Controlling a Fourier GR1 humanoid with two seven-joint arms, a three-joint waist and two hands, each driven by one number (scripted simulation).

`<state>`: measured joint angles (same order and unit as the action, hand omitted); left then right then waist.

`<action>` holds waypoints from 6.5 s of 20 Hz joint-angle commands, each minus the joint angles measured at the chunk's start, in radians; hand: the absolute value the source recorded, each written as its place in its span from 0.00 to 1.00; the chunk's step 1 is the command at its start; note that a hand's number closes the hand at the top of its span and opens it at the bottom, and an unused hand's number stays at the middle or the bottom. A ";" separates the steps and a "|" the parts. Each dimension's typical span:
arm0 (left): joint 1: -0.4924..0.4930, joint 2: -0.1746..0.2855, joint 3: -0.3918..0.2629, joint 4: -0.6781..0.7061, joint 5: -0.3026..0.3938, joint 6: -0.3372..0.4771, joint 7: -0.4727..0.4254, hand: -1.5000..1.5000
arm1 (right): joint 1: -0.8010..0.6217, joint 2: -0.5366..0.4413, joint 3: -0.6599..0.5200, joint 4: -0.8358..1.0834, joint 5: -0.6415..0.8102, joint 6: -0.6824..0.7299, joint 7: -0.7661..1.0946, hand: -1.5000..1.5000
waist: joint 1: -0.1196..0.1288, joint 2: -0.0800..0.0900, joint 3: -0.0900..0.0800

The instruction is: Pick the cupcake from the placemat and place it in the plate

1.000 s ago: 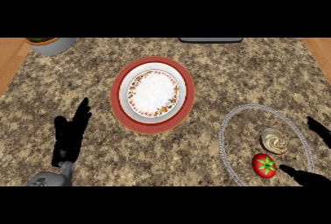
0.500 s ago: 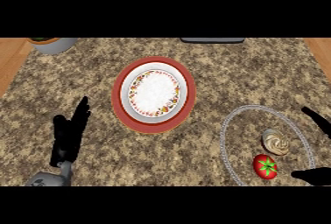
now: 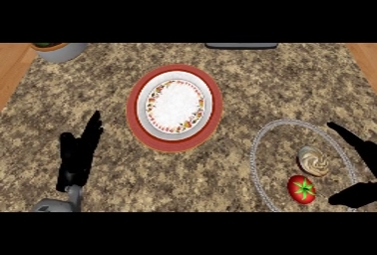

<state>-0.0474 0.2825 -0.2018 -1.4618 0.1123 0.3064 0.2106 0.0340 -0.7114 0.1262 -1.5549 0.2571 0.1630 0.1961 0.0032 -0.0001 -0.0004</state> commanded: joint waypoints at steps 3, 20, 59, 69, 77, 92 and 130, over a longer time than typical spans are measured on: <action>-0.031 -0.043 0.042 0.058 -0.042 -0.022 -0.011 0.50 | -0.011 0.090 -0.026 0.123 0.101 0.018 -0.094 0.00 | -0.005 0.000 0.000; 0.002 -0.092 0.150 0.065 -0.098 -0.113 -0.061 0.50 | -0.056 0.181 -0.131 0.186 0.251 0.170 -0.132 0.00 | -0.005 0.000 0.000; -0.088 -0.168 0.106 0.049 -0.185 -0.143 0.037 0.50 | -0.905 0.711 0.615 0.208 0.747 -0.449 0.767 1.00 | 0.086 0.006 -0.002; 0.017 -0.148 0.127 -0.003 -0.161 -0.167 -0.011 0.50 | -1.123 0.711 0.637 0.572 0.566 -0.654 0.856 1.00 | 0.059 0.009 -0.001; -0.033 -0.161 0.136 0.004 -0.173 -0.149 0.031 0.50 | -1.183 0.711 0.607 0.834 0.398 -0.676 0.686 1.00 | 0.044 0.010 0.000; -0.014 -0.171 0.137 0.033 -0.176 -0.164 -0.021 0.50 | -1.107 0.711 0.514 1.056 0.047 -0.410 0.265 0.00 | 0.038 0.013 0.000; -0.025 -0.167 0.196 0.023 -0.194 -0.179 0.001 0.50 | -0.948 0.711 0.303 1.121 -0.460 -0.631 -0.548 0.00 | 0.028 0.008 0.001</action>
<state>-0.0396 0.1075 -0.0269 -1.4715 -0.0869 0.1357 0.2243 -0.8997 -0.0002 0.4061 -0.5053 -0.1856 -0.4249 -0.3272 0.0250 0.0050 0.0002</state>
